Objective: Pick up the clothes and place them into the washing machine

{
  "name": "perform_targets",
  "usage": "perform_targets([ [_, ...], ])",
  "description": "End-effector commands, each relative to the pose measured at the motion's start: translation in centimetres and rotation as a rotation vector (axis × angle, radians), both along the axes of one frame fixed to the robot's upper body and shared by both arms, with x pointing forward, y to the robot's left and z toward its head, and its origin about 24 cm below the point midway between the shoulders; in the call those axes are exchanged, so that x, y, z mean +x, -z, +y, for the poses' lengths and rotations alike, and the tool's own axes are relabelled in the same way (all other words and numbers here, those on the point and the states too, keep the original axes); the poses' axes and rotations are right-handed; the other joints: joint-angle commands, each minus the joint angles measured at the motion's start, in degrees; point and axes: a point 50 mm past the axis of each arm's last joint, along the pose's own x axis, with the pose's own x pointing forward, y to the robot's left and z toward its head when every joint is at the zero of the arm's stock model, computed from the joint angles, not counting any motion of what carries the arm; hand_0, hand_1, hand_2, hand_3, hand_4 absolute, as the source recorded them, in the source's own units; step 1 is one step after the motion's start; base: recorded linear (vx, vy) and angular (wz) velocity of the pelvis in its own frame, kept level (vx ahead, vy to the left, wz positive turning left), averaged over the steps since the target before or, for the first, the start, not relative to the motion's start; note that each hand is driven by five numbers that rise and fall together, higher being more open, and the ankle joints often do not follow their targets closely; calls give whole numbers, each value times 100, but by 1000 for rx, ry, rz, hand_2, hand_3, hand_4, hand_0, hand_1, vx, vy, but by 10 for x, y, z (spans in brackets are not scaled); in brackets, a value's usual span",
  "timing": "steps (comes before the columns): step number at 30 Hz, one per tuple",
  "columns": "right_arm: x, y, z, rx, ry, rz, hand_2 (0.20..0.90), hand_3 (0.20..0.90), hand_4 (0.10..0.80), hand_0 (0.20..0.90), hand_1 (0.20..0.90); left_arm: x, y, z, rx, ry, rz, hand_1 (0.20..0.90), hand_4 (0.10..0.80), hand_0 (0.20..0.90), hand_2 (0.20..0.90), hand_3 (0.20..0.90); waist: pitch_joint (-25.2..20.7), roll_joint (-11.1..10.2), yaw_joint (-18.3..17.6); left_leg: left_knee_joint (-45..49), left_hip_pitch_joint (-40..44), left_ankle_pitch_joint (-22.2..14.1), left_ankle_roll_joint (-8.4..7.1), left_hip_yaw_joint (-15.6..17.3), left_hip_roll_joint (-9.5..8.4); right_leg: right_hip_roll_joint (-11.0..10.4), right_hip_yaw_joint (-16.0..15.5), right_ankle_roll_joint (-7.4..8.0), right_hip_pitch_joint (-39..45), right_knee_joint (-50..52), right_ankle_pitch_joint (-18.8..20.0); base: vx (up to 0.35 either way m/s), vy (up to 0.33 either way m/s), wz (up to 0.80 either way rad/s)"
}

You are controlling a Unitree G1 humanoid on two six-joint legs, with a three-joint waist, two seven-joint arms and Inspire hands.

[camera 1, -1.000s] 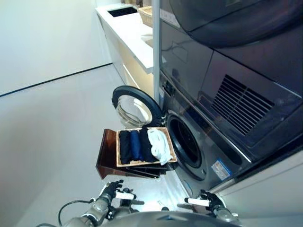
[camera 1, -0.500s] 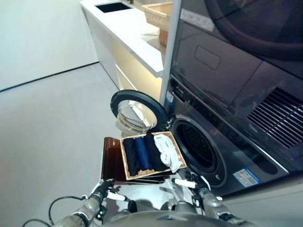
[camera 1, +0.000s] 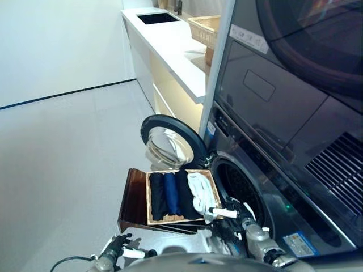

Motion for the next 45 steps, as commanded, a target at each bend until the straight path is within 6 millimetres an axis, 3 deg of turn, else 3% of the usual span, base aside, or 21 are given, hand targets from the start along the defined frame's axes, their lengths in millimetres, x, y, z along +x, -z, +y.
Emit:
perform_targets([
  [1, 78, -53, 7, -16, -33, -294, 900, 900, 800, 900, 900, 69, -31, 7, -15, -54, -284, 900, 800, 900, 900, 900, 799, -94, 137, 1168, -1014, -667, -265, -250, -146, -399, -65, 15, -386, 1074, -774, -260, -18, 43],
  [5, 122, -92, -2, -56, 25, -404, 900, 900, 800, 900, 900, 99, -46, 7, -28, -103, -382, 900, 800, 900, 900, 900, 1165, 69, 179, 2178, -2073, -940, -271, -321, -76, -413, 77, -86, -1590, 2389, -1114, -249, 29, 19],
  [9, 146, -120, -11, -129, 52, -457, 900, 900, 800, 900, 900, 111, -56, 16, -45, -215, -446, 900, 800, 900, 900, 900, 1280, 141, 336, 3094, -2829, -1311, -271, -331, 24, -493, 139, -126, -2370, 3274, -1445, -77, 34, -4],
  [10, 151, -127, -15, -153, 69, -473, 900, 900, 800, 900, 900, 114, -59, 19, -55, -254, -466, 900, 800, 900, 900, 900, 1344, 171, 377, 3406, -2958, -1587, -275, -357, 31, -497, 213, -91, -2515, 3551, -1647, 3, 3, -9],
  [12, 157, -137, -24, -199, 97, -478, 900, 900, 800, 900, 900, 120, -63, 18, -77, -267, -497, 900, 800, 900, 900, 900, 1389, 246, 448, 3690, -3307, -1680, -260, -350, 33, -547, 229, -121, -2820, 3817, -1752, -15, 21, 24],
  [13, 166, -154, -32, -279, 111, -502, 900, 900, 800, 900, 900, 125, -68, 19, -88, -282, -527, 900, 800, 900, 900, 900, 1387, 314, 495, 3818, -3569, -1716, -241, -342, 1, -564, 282, -150, -3116, 3987, -1823, -17, 42, 17],
  [17, 170, -175, -53, -393, 206, -531, 900, 900, 800, 900, 900, 134, -79, 12, -135, -282, -613, 900, 800, 900, 900, 900, 1408, 442, 565, 3891, -3858, -1730, -221, -329, -57, -621, 319, -172, -3401, 4098, -1871, -1, 42, -4],
  [22, 177, -209, -76, -549, 261, -548, 900, 900, 800, 900, 900, 129, -76, -3, -152, -219, -616, 900, 800, 900, 900, 900, 1451, 619, 664, 3768, -4073, -1669, -182, -282, -171, -679, 382, -192, -3616, 4063, -1866, 15, 64, 3],
  [27, 180, -233, -90, -599, 312, -591, 900, 900, 800, 900, 900, 127, -74, -15, -174, -205, -618, 900, 800, 900, 900, 900, 1485, 776, 730, 3529, -4227, -1520, -188, -267, -264, -732, 392, -181, -3746, 3893, -1772, 28, 45, 6],
  [36, 191, -263, -86, -663, 305, -687, 900, 900, 800, 900, 900, 126, -69, -26, -178, -204, -609, 900, 800, 900, 900, 900, 1552, 877, 765, 3158, -4273, -1323, -171, -291, -408, -744, 362, -160, -3704, 3572, -1655, 65, 22, 5],
  [45, 206, -262, -48, -626, 216, -734, 900, 900, 800, 900, 900, 129, -70, -27, -157, -190, -617, 900, 800, 900, 900, 900, 1598, 808, 773, 2819, -4090, -1196, -121, -313, -498, -710, 295, -118, -3435, 3146, -1431, 37, 8, 2],
])
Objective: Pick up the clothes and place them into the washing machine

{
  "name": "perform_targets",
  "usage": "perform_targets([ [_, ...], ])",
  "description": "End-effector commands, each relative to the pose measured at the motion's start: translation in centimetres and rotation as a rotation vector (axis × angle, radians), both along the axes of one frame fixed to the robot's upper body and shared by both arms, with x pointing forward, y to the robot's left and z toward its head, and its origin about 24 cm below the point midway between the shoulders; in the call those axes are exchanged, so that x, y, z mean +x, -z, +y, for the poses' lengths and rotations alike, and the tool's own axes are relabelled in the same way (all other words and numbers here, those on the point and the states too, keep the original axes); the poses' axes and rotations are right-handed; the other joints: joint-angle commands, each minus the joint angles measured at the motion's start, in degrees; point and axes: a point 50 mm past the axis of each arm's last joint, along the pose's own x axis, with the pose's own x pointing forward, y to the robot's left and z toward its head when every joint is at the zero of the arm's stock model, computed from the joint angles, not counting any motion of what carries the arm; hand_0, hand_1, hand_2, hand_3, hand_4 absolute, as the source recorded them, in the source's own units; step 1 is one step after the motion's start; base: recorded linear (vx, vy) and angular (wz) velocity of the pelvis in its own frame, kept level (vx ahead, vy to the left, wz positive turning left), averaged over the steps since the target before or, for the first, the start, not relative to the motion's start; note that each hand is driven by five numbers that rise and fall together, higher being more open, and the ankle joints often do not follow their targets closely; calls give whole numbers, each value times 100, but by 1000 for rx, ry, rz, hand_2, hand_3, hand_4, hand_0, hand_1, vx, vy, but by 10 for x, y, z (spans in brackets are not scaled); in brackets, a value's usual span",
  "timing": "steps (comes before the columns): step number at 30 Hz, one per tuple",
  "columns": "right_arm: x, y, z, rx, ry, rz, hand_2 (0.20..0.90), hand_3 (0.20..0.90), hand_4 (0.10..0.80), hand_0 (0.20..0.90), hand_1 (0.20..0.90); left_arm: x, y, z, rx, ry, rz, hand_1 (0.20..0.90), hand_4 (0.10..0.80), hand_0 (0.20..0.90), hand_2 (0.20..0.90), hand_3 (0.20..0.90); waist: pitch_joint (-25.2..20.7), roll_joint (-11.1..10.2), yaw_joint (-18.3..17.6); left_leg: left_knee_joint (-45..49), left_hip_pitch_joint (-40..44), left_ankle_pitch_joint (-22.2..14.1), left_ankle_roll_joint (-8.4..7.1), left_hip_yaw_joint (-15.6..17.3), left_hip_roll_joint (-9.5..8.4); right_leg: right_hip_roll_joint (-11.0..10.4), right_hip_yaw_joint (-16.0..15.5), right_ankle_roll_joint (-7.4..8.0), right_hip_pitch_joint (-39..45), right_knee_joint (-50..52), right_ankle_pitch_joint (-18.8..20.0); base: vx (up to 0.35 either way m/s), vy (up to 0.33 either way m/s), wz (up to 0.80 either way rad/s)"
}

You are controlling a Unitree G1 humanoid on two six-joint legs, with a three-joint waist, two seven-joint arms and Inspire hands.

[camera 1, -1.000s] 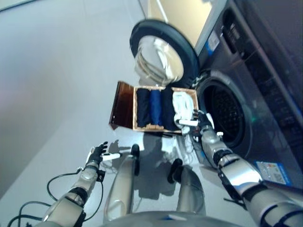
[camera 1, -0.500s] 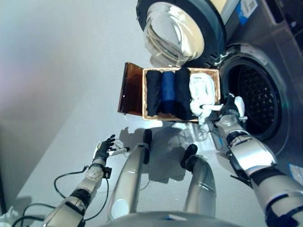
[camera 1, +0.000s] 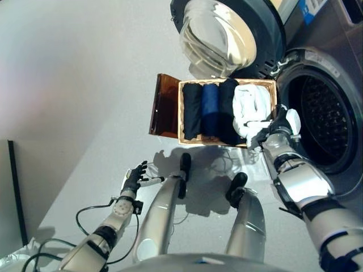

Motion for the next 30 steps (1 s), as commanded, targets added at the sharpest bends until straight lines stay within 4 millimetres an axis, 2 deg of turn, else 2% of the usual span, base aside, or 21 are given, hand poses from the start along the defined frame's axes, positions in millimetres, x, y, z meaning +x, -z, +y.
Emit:
perform_targets([
  [1, 31, -71, 15, -82, -60, -242, 900, 900, 800, 900, 900, 6, -8, 15, 35, -69, -66, 900, 800, 900, 900, 900, 94, 21, 57, -43, 223, -763, -376, -68, -150, 121, 86, 71, 912, -1054, 186, 0, 0, 0],
  [7, 35, -70, 28, -75, -88, -251, 900, 900, 800, 900, 900, 4, -6, 15, 46, -68, -60, 900, 800, 900, 900, 900, 111, 5, 96, -185, 303, -657, -378, -98, -192, 141, 47, 69, 1000, -1163, 237, 0, 0, 0],
  [15, 36, -56, 45, -49, -131, -235, 900, 900, 800, 900, 900, 3, -5, 17, 61, -72, -54, 900, 800, 900, 900, 900, 133, -80, 53, -415, 552, -554, -376, -135, -219, 135, 49, 98, 1204, -1311, 350, 2, 19, 0],
  [19, 34, -61, 33, -74, -94, -216, 900, 900, 800, 900, 900, 7, -10, 12, 50, -31, -84, 900, 800, 900, 900, 900, 178, -3, 183, -427, 465, -491, -392, -210, -273, 109, -50, 77, 1192, -1295, 308, -25, -21, 4],
  [24, 32, -88, 5, -138, -8, -258, 900, 900, 800, 900, 900, 6, -10, 8, 48, -14, -89, 900, 800, 900, 900, 900, 210, 102, 257, -374, 171, -454, -417, -270, -302, 63, -90, 63, 940, -1133, 232, -26, 5, 21],
  [30, 28, -95, -8, -194, 39, -256, 900, 900, 800, 900, 900, 7, -8, 8, 58, -39, -73, 900, 800, 900, 900, 900, 227, 144, 231, -300, 12, -455, -425, -274, -306, 54, -46, 41, 757, -1003, 185, 2, 11, 4],
])
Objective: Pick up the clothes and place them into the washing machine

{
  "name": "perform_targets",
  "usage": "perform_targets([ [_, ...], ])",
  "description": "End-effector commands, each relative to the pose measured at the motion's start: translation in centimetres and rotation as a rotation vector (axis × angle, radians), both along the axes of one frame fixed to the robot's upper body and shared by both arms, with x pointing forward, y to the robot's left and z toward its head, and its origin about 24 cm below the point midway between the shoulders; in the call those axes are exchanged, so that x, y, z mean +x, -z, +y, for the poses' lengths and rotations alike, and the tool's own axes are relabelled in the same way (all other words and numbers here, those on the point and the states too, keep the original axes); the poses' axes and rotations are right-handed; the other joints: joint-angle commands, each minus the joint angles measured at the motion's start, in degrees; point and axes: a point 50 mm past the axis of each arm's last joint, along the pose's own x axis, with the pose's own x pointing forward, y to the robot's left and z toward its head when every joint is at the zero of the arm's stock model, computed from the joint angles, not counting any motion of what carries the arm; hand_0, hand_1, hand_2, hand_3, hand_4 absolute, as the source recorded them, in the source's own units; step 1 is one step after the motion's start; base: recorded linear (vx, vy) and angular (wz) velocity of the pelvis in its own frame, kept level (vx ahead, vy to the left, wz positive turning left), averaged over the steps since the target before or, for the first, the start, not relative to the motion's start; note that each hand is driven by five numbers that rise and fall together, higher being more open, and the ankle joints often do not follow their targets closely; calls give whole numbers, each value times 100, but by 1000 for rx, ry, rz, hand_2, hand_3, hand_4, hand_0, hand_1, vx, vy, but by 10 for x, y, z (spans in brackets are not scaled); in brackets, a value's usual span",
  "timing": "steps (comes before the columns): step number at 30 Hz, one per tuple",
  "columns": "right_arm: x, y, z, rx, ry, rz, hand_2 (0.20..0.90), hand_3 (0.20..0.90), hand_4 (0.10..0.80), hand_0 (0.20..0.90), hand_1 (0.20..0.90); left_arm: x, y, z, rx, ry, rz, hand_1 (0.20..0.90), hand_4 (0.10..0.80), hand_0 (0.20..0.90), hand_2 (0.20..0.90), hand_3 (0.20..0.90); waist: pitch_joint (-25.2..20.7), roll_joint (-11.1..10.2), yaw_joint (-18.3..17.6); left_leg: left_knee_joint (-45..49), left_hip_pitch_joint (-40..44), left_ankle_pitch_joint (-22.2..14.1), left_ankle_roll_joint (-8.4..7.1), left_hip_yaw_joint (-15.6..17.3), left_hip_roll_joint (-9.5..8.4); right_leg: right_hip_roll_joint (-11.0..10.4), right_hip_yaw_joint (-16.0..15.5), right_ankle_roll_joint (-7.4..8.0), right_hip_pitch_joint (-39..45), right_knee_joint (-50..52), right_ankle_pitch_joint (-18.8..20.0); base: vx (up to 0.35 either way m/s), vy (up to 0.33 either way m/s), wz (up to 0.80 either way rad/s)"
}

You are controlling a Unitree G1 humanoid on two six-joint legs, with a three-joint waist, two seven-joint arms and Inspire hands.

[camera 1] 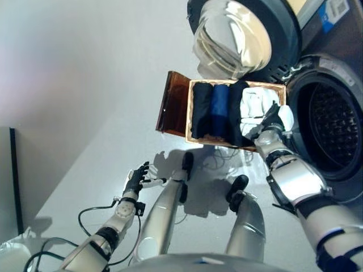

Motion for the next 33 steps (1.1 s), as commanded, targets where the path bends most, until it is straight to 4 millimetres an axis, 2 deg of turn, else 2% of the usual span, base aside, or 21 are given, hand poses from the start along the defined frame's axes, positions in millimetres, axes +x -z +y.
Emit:
perform_targets([
  [1, 18, -83, -19, -186, 38, -208, 900, 900, 800, 900, 900, 12, -12, 14, 33, -67, -84, 900, 800, 900, 900, 900, 264, 168, 77, 442, -156, -944, -364, -9, -100, 160, 191, 0, 574, -601, -17, -3, 41, 2],
  [7, 15, -93, -31, -249, 55, -196, 900, 900, 800, 900, 900, 17, -19, 9, -6, -62, -123, 900, 800, 900, 900, 900, 335, 268, 98, 551, -398, -962, -346, 24, -81, 148, 275, -25, 316, -522, -22, -1, 8, 0],
  [8, 14, -95, -33, -258, 62, -201, 381, 381, 429, 381, 381, 18, -21, 8, -11, -57, -134, 900, 800, 900, 900, 900, 339, 283, 103, 583, -447, -964, -344, 21, -78, 152, 289, -32, 267, -497, -28, 0, 0, 0],
  [9, 14, -97, -34, -270, 67, -205, 200, 200, 300, 200, 200, 17, -20, 7, -10, -55, -133, 900, 800, 900, 900, 900, 355, 290, 90, 588, -453, -968, -344, 27, -70, 155, 295, -33, 244, -480, -42, 0, 0, 0],
  [17, 18, -96, -22, -261, 49, -236, 200, 200, 300, 200, 200, 12, -14, 13, 16, -98, -102, 900, 800, 900, 900, 900, 354, 247, -45, 351, -201, -874, -361, 98, -14, 249, 391, -22, 330, -654, 63, 10, 1, -3],
  [24, 19, -91, -20, -161, 45, -282, 200, 200, 300, 200, 200, 5, -8, 16, 29, -92, -73, 900, 800, 900, 900, 900, 254, 149, -202, -20, 433, -800, -367, 233, 31, 338, 500, 34, 897, -1207, 322, 2, 7, -14],
  [27, 18, -76, -15, -11, 25, -317, 200, 200, 300, 200, 200, -3, -1, 22, 40, -110, -28, 900, 800, 900, 900, 900, 174, 48, -279, -274, 901, -757, -353, 320, 85, 375, 555, 99, 1330, -1603, 490, 32, -8, -33],
  [29, 14, -56, -13, 89, 20, -316, 200, 200, 300, 200, 200, -10, 4, 25, 47, -110, 2, 900, 800, 900, 900, 900, 77, -4, -312, -522, 1254, -694, -355, 340, 102, 378, 577, 148, 1648, -1898, 589, 31, -33, -36],
  [30, 9, -39, -10, 287, 34, -378, 200, 200, 300, 200, 200, -17, 9, 27, 48, -112, 27, 900, 800, 900, 900, 900, -51, -68, -374, -998, 1652, -381, -350, 413, 144, 361, 549, 186, 2030, -2390, 900, -12, -43, -36],
  [31, 6, -28, -9, 296, 35, -352, 200, 200, 300, 200, 200, -19, 10, 29, 50, -117, 36, 900, 800, 900, 900, 900, -81, -86, -396, -1075, 1778, -358, -337, 410, 132, 356, 559, 203, 2150, -2513, 951, -17, -52, -34],
  [32, 0, -11, -6, 378, 46, -346, 200, 200, 300, 200, 200, -22, 13, 29, 58, -111, 57, 900, 800, 900, 900, 900, -139, -114, -423, -1193, 1934, -338, -348, 430, 148, 352, 552, 234, 2313, -2682, 1004, 38, -19, -31],
  [33, 0, -11, -6, 379, 46, -345, 200, 200, 300, 200, 200, -22, 13, 29, 58, -110, 57, 900, 800, 900, 900, 900, -129, -115, -423, -1208, 1958, -333, -348, 430, 147, 353, 548, 235, 2338, -2697, 1009, 60, -38, -23],
])
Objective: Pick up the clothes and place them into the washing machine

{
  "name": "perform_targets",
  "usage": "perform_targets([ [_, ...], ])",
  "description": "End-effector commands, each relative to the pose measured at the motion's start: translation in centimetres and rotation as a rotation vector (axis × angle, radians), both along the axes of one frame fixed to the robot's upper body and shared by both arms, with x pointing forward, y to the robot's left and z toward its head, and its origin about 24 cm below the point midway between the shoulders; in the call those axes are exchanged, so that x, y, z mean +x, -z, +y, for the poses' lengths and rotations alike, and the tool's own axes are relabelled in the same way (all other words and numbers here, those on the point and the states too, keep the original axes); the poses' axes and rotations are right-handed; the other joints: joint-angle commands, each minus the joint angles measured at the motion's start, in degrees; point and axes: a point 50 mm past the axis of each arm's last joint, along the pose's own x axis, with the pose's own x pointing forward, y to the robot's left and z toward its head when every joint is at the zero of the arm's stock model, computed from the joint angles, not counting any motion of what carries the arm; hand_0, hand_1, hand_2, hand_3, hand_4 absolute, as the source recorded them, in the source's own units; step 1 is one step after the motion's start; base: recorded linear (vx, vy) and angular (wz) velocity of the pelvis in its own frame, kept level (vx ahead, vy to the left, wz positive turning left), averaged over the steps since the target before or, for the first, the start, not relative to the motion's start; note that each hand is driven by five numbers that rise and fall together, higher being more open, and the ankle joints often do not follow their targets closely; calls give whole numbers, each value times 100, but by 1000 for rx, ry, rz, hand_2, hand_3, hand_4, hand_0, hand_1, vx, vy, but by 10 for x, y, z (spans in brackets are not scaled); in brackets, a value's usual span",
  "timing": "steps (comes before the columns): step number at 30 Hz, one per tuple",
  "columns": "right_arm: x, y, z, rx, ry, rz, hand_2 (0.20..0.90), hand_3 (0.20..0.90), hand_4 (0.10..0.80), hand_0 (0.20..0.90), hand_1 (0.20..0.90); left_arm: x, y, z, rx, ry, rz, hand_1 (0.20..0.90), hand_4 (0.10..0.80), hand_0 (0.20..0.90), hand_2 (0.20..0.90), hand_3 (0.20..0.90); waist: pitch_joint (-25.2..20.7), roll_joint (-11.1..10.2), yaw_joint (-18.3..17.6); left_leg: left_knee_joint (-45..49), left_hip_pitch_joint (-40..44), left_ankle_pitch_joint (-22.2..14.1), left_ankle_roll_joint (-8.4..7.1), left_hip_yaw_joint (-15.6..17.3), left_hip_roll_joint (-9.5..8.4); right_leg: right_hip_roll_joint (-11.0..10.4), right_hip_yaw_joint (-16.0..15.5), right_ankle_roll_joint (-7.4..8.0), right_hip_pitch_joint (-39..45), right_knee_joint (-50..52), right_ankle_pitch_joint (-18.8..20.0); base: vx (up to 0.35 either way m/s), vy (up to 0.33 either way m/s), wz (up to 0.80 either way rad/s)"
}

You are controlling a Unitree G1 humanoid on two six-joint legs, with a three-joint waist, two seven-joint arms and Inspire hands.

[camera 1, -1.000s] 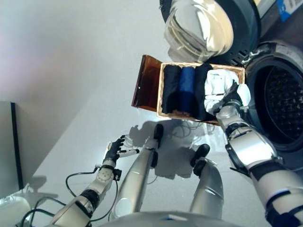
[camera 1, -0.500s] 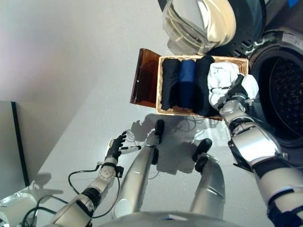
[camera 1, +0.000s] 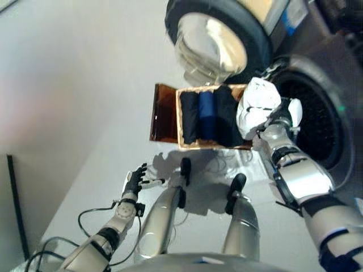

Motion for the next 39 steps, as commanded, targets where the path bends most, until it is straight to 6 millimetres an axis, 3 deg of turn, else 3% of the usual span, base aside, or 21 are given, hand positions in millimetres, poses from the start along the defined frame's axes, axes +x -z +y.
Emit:
perform_targets([
  [1, 5, -20, -5, 122, 19, -199, 200, 200, 300, 200, 200, -13, 7, 21, 52, -44, 37, 900, 800, 900, 900, 900, -474, -140, 23, -75, 43, -428, -548, -207, 20, -45, 44, -14, 678, -1085, 329, 60, -47, -17],
  [2, 0, -7, -1, 178, 15, -190, 200, 200, 300, 200, 200, -16, 9, 21, 50, -50, 52, 900, 800, 900, 900, 900, -537, -190, -6, -178, 184, -392, -560, -188, 22, -43, 56, 17, 838, -1257, 424, 95, -84, -14],
  [3, -11, 22, 13, 320, -3, -192, 200, 200, 300, 200, 200, -23, 13, 21, 43, -56, 78, 900, 800, 900, 900, 900, -657, -278, -76, -408, 438, -330, -586, -132, 45, -37, 71, 73, 1048, -1565, 564, 56, -65, -18],
  [4, -12, 22, 13, 321, -3, -191, 200, 200, 300, 200, 200, -23, 13, 21, 44, -56, 79, 900, 800, 900, 900, 900, -654, -280, -74, -422, 455, -324, -587, -131, 44, -37, 70, 73, 1065, -1578, 569, 91, -90, -22],
  [5, -26, 47, 20, 450, 10, -187, 200, 200, 300, 200, 200, -29, 17, 20, 37, -52, 103, 900, 800, 900, 900, 900, -805, -341, -112, -642, 685, -279, -616, -95, 57, -51, 67, 128, 1257, -1873, 682, 57, -53, -21],
  [13, -59, 94, 48, 786, 40, -227, 200, 200, 300, 200, 200, -50, 27, 19, 0, -71, 164, 900, 800, 900, 900, 900, -1020, -333, -194, -789, 1020, -289, -595, -10, 91, -71, 165, 150, 1424, -1974, 720, 30, -32, -12],
  [18, -62, 98, 57, 976, 133, -359, 200, 200, 300, 200, 200, -42, 23, 17, -22, -89, 121, 900, 800, 900, 900, 900, -990, -194, -208, -702, 917, -325, -582, 18, 85, -69, 216, 115, 1217, -1760, 616, -40, 19, -3],
  [23, -37, 63, 63, 1054, 162, -552, 200, 200, 300, 200, 200, -12, 4, 19, -44, -131, -9, 900, 800, 900, 900, 900, -385, -12, -274, 673, -21, -723, -518, -34, 151, -55, 369, -78, 176, -302, 79, -190, -6, -2],
  [29, -11, 6, 52, 1076, 210, -811, 200, 200, 300, 200, 200, -1, -6, 12, -68, -115, -77, 900, 800, 900, 900, 900, -246, 190, -312, 2187, -1133, -1500, -528, -34, 293, -34, 508, -132, -887, 1082, -582, -39, 13, 8],
  [33, 2, -33, 31, 1056, 241, -959, 200, 200, 300, 200, 200, 10, -15, 12, -70, -108, -128, 900, 800, 900, 900, 900, -201, 371, -282, 2662, -1694, -1675, -530, -21, 343, -57, 621, -181, -1477, 1627, -750, -53, 51, -14],
  [39, 11, -99, -9, 986, 274, -1153, 200, 200, 300, 200, 200, 19, -24, 9, -78, -77, -179, 900, 800, 900, 900, 900, -276, 606, -109, 2708, -2150, -1669, -523, -52, 257, -138, 714, -217, -1979, 1848, -852, 2, 27, 9],
])
